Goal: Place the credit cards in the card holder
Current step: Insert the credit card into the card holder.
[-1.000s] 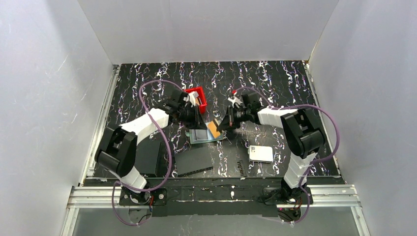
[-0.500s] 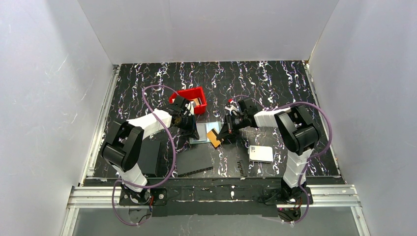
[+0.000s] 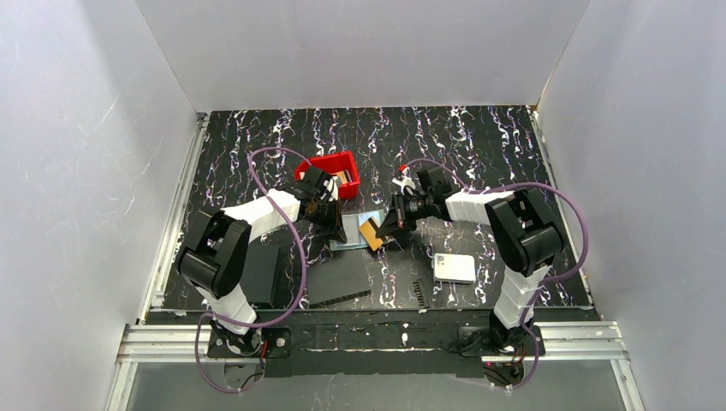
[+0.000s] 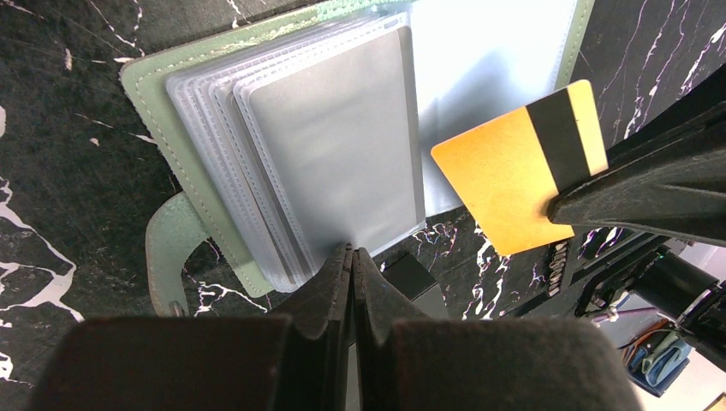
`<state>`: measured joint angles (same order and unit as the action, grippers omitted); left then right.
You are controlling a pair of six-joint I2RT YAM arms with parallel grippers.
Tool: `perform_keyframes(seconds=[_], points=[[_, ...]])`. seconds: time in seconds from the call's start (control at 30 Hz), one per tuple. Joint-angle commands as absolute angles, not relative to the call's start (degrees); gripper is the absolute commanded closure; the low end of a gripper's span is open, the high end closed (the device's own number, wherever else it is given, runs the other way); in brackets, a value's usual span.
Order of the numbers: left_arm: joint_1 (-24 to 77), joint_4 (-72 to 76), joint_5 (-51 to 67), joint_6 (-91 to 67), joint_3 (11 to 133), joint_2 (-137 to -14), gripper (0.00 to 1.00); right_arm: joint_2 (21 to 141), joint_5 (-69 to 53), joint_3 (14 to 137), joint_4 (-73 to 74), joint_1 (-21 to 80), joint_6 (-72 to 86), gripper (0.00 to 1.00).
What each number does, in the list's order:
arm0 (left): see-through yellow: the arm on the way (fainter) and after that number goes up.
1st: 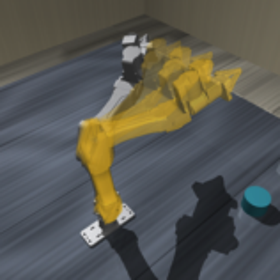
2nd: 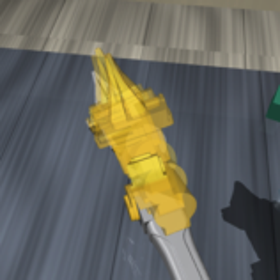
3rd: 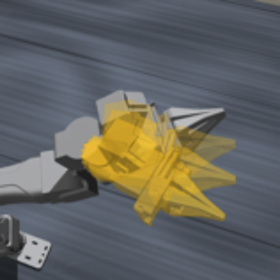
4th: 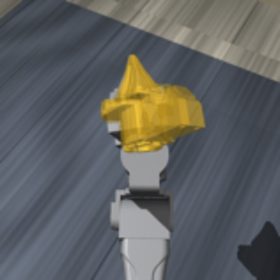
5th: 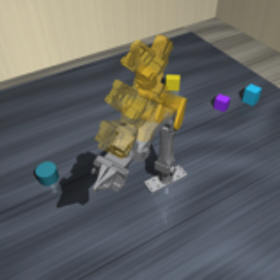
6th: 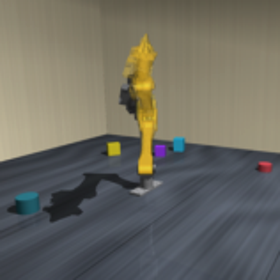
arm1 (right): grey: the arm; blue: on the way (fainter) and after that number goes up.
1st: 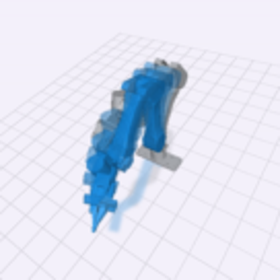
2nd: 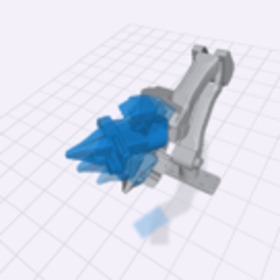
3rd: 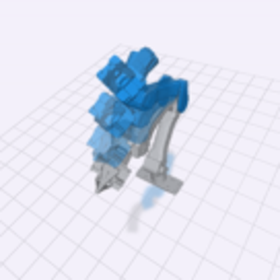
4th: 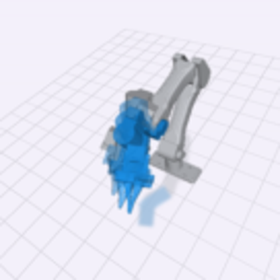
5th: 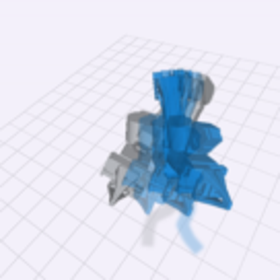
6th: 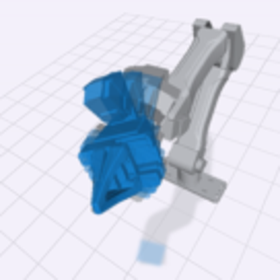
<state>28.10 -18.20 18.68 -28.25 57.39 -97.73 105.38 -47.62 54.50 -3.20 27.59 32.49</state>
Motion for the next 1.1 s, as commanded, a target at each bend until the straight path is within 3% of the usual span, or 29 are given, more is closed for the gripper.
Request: perform_keyframes(seconds=[0.0,0.4,1.07], points=[[27.97,-22.68,12.60,-26.55,56.07,-100.25,1.00,107.28,-49.12,55.60,-5.63,28.58,32.63,0.99],[27.95,-23.02,12.74,-26.13,55.92,-99.85,1.00,111.32,-44.49,56.50,-8.50,28.74,34.02,0.99],[27.95,-21.89,13.93,-26.89,54.75,-98.73,1.00,117.97,-38.96,51.50,-39.80,29.84,54.95,0.99]])
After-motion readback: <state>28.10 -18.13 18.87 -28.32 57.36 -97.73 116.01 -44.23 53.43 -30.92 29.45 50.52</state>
